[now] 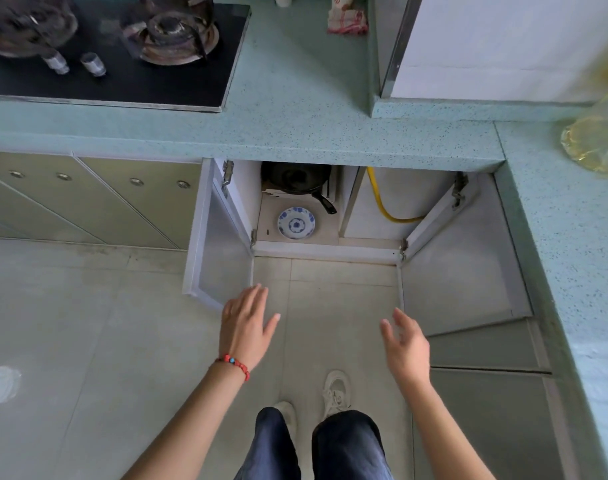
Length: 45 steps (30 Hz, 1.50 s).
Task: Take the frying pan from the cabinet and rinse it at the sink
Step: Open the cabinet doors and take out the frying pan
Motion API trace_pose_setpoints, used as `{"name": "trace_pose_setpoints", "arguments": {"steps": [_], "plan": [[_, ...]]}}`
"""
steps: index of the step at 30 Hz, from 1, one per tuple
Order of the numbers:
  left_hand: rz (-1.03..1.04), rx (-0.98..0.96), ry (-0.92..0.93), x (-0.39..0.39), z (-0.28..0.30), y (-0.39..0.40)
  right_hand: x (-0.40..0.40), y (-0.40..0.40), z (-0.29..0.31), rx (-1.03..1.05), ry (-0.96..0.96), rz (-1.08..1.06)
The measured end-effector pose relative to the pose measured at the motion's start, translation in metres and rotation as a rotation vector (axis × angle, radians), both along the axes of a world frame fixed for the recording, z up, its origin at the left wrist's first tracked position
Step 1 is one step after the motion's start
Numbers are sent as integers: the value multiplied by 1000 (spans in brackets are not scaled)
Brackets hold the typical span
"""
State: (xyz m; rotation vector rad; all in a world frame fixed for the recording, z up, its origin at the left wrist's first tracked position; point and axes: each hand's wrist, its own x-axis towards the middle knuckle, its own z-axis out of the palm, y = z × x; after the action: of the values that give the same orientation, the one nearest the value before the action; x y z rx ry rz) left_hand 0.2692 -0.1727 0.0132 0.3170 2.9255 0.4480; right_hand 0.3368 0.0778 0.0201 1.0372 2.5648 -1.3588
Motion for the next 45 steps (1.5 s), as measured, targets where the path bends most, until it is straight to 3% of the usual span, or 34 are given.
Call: {"name": "trace_pose_setpoints", "arguments": {"steps": [3,7,19,29,36,45], "plan": [[-59,-57,-90,8,0,15,-6,-9,-3,160,-65,265],[-51,-115,-194,0,-10,29,-29,1,-10,245,-95,441],[-7,-152,-159,-108,-79,76,-148,49,-85,347,-155,628],[-84,-219,-124,-227,-227,80,-274,48,-237,431,-78,631],[-121,-220,12,-300,-344,95,-358,59,-358,522,115,604],[-38,-54,137,-366,-448,121,-457,59,-454,558,226,602]]}}
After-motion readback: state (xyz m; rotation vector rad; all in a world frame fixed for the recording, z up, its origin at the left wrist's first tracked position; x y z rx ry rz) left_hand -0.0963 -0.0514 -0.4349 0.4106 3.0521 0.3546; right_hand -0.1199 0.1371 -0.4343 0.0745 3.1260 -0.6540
